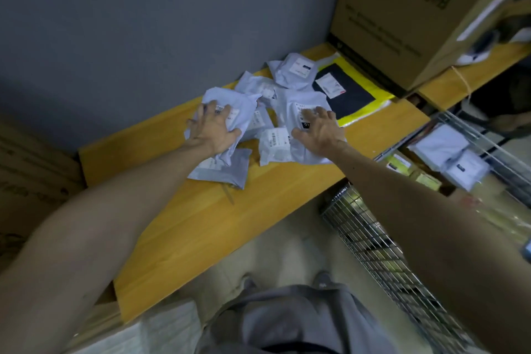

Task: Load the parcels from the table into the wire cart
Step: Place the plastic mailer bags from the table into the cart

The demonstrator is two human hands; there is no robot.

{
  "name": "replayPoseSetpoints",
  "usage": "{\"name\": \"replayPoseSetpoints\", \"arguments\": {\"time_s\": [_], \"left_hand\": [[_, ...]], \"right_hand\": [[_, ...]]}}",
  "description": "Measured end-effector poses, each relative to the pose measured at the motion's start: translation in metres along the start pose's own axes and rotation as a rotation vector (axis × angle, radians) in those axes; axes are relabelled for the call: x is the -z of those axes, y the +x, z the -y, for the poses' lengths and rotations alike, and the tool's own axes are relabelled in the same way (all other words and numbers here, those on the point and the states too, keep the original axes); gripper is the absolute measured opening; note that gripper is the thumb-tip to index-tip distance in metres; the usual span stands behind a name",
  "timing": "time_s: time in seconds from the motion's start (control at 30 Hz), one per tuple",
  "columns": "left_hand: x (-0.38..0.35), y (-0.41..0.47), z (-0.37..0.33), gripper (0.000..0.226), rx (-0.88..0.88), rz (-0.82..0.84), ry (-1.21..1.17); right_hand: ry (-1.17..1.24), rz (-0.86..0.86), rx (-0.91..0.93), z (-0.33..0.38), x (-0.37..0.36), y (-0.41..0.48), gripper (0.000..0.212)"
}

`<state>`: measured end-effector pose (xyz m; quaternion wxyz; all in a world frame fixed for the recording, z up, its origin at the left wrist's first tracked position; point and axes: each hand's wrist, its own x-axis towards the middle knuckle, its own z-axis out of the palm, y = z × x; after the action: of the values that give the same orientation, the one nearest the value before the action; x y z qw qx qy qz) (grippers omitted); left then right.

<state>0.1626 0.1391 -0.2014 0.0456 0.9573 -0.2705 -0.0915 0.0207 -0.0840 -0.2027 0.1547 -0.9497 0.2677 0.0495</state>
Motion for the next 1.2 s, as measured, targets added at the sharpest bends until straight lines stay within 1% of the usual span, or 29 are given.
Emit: {"name": "replayPoseSetpoints", "arguments": {"time_s": [0.17,0.37,0.7,0.9,1.07,1.2], "left_hand": [[-0.009,0.004,-0.077,0.069,-0.112,0.028,0.030],[-0.031,-0.003,-0.196,0.072,-0.238,0.075,0.032],[-0.066,-0.032,-0.384,0.071,-0.458,0.101,0.083],[-0.079,-0.039,-0.480,0.070,-0.595,0.112,0.133],[-0.097,-0.028,-0.551,0.071,-0.725,0.160,0.145],[-0.124,-0.012,-0.606,0.071,-0.828,0.198,0.154]], "right_hand": [[0.085,-0.037,-0.042,-0.077,0.016,-0.029,0.062],[0.085,-0.045,-0.181,-0.185,0.034,-0.077,0.066],[0.129,-0.102,-0.355,-0.357,0.064,-0.163,0.064],[0.144,-0.141,-0.521,-0.434,0.065,-0.203,0.060],[0.138,-0.188,-0.638,-0.485,0.063,-0.223,0.057],[0.164,-0.176,-0.755,-0.523,0.065,-0.229,0.055]]}}
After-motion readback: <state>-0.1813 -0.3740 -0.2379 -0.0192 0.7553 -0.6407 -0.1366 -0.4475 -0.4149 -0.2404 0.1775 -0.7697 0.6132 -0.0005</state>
